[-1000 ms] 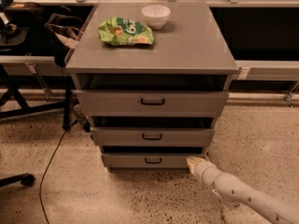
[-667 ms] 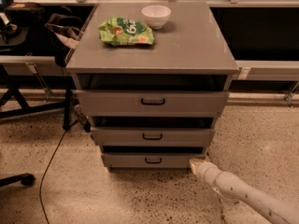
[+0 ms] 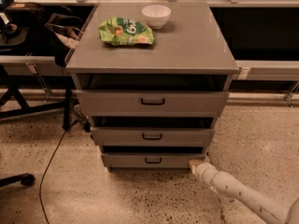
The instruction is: Open bottom drawer
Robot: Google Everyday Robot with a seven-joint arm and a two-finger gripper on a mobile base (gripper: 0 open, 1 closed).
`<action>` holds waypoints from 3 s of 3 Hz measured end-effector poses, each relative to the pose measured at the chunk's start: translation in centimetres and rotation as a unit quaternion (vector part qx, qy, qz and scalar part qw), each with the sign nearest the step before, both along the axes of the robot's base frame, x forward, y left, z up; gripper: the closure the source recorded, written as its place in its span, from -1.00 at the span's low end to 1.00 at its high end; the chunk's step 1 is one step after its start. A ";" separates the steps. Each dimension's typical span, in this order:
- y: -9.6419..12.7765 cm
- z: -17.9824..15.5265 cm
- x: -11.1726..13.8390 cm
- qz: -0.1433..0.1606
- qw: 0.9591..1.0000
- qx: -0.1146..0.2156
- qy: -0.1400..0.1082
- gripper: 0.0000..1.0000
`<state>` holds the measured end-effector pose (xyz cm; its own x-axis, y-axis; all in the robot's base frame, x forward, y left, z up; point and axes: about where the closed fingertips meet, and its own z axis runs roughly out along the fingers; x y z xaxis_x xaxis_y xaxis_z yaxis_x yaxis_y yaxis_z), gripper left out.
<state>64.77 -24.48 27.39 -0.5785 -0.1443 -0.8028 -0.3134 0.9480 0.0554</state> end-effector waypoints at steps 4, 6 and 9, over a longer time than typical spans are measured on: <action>3.0 -2.0 5.0 -0.021 0.999 0.016 -0.023 1.00; 4.8 -2.3 11.5 -0.006 0.998 0.018 -0.060 1.00; 4.9 -3.0 11.1 -0.021 0.999 0.011 -0.045 1.00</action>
Offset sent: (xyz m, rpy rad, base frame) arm 0.0459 0.0255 -0.0247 0.0449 -0.0483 -0.0562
